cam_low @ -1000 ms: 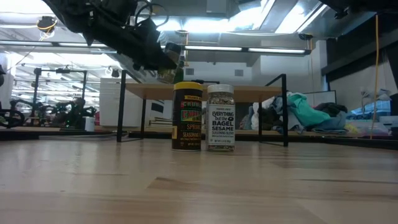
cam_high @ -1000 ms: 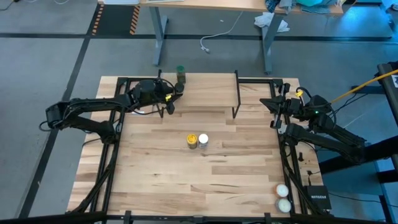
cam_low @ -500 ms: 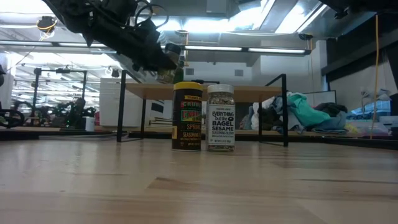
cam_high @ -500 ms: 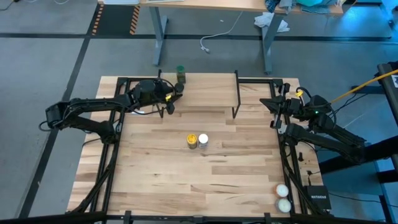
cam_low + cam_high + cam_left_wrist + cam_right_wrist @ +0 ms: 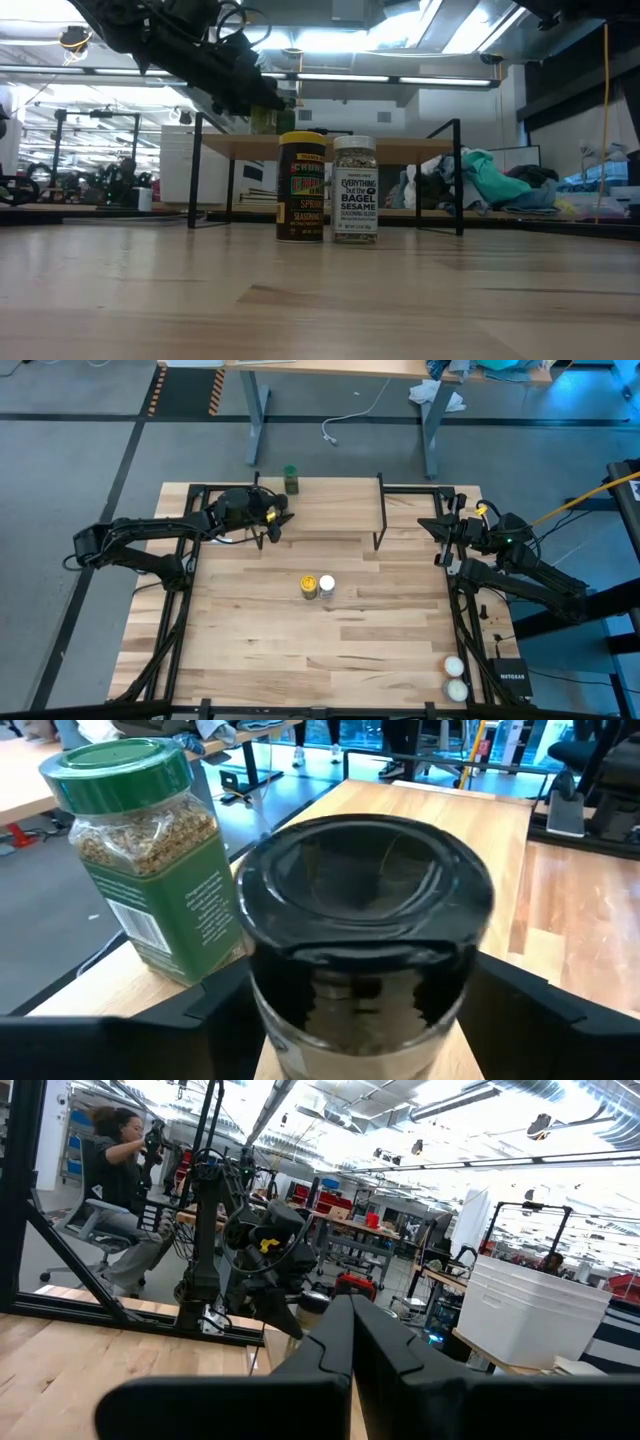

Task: Shelf spices
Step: Put the black seasoning bottle on the shelf

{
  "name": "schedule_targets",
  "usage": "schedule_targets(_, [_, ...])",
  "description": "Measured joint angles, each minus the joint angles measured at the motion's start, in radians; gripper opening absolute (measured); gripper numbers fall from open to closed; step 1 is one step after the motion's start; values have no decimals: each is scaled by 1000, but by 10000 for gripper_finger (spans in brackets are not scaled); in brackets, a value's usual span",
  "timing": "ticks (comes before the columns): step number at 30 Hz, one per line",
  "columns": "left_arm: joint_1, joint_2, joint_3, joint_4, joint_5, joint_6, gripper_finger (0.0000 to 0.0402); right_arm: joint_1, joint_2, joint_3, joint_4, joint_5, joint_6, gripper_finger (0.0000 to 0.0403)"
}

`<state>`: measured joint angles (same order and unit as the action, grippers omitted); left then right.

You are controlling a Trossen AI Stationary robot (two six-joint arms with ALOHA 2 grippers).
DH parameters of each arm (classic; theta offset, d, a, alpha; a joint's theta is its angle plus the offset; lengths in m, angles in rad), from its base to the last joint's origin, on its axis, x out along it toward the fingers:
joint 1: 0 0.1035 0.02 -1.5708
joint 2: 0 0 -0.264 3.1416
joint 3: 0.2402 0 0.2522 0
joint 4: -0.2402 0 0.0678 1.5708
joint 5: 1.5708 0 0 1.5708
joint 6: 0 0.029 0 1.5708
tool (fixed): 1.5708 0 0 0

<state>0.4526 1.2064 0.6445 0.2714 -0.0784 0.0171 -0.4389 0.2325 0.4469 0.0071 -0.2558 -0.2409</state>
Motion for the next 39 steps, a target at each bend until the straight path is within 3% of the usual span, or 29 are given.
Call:
schedule_targets(10, [0, -61, 0, 16, -15, 6, 273, 0, 0, 0, 0, 0, 0, 5])
schedule_targets(25, [-17, -275, 0, 46, 13, 32, 268, 0, 0, 0, -1, 0, 0, 5])
schedule_targets(29, [-59, -283, 0, 28, 44, 37, 211, 0, 0, 0, -1, 0, 0, 5])
schedule_targets(35, [-112, -241, 0, -47, 38, 42, 35, 0, 11, 0, -2, 0, 0, 5])
schedule_targets(37, [-120, -221, 0, -51, 37, 43, 13, 0, 17, 0, -2, 0, 0, 5])
schedule_targets(39, [-122, -198, 0, -53, 37, 42, 16, 0, 24, 0, -2, 0, 0, 5])
